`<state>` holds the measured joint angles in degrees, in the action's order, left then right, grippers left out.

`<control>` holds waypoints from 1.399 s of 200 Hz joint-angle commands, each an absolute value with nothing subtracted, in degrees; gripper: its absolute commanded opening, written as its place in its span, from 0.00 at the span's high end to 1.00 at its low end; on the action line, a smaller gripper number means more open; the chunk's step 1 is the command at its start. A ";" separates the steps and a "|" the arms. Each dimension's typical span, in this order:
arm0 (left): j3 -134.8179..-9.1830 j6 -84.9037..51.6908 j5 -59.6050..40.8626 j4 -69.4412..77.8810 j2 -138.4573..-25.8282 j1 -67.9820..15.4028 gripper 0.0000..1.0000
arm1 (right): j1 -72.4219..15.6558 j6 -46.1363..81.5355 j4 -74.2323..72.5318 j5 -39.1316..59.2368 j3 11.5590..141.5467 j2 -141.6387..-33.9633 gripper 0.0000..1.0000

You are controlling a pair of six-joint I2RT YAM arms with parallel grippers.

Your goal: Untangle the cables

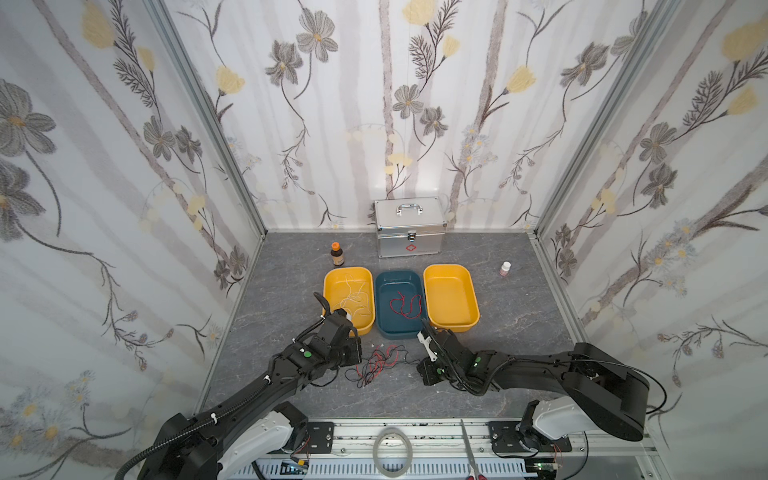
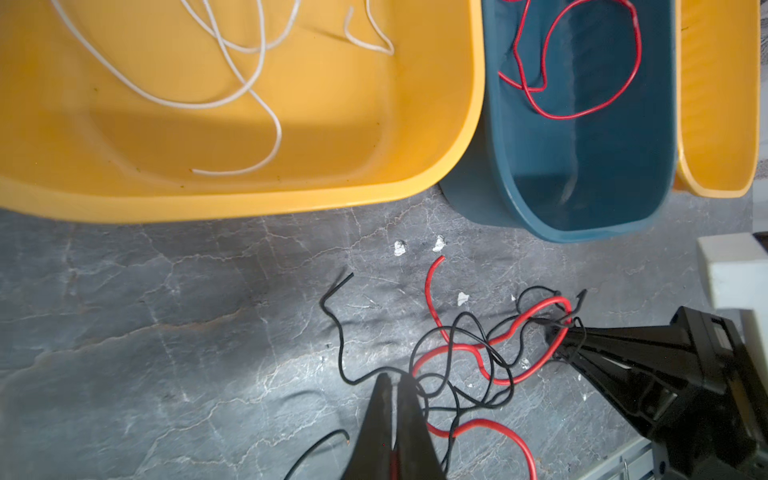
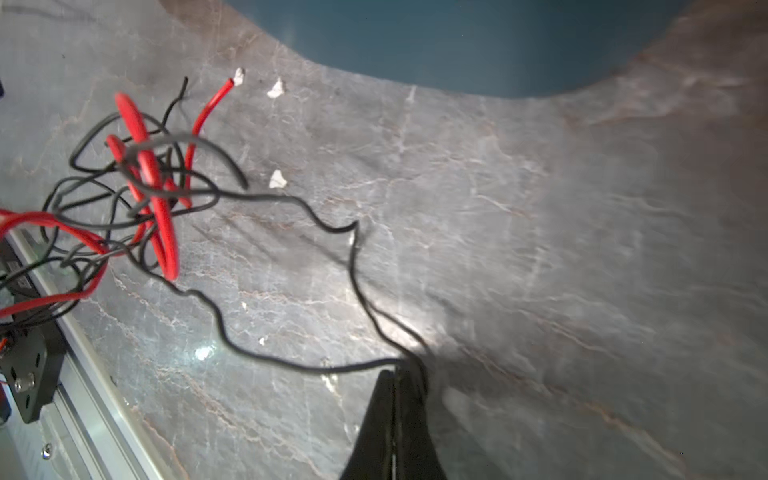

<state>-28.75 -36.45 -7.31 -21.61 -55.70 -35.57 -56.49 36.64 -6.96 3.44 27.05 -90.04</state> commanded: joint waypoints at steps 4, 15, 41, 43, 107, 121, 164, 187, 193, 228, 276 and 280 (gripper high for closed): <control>-29.19 -37.00 -5.32 -22.86 -55.35 -35.42 1.00 | -54.76 38.76 -5.68 0.67 24.15 -86.03 0.95; -29.35 -37.13 -5.10 -22.92 -55.33 -35.36 1.00 | -53.43 39.64 -5.11 -0.10 22.49 -83.52 0.95; -29.71 -37.09 -4.65 -22.99 -55.43 -35.09 1.00 | -49.14 42.38 -4.35 -1.40 18.86 -77.33 1.00; -29.75 -37.09 -4.57 -23.04 -55.45 -35.07 1.00 | -48.71 42.59 -4.25 -1.54 18.47 -76.92 1.00; -29.71 -37.09 -4.67 -22.40 -55.28 -34.67 1.00 | -41.05 43.89 -0.97 -2.80 13.26 -64.30 1.00; -29.68 -36.78 -5.61 -21.30 -55.28 -34.63 1.00 | -41.04 41.18 -3.89 1.15 13.31 -63.21 1.00; -29.63 -36.39 -7.19 -19.95 -54.71 -34.64 1.00 | -47.24 35.55 -13.69 7.34 15.50 -66.25 0.74; -29.54 -36.56 -7.76 -19.49 -54.85 -34.71 1.00 | -52.16 32.48 -18.12 8.10 18.66 -71.62 0.63; -29.60 -36.63 -7.86 -19.34 -54.85 -34.76 1.00 | -53.24 31.78 -19.68 8.61 19.38 -73.33 0.61; -29.57 -36.54 -8.14 -19.21 -54.59 -34.75 1.00 | -56.47 28.35 -23.78 9.79 24.90 -83.22 0.50; -29.73 -36.39 -7.84 -19.35 -54.49 -34.72 1.00 | -60.56 25.58 -23.34 13.66 31.51 -91.09 0.43; -29.71 -36.39 -7.85 -19.30 -54.49 -34.73 1.00 | -60.83 25.58 -23.31 13.78 31.59 -91.95 0.43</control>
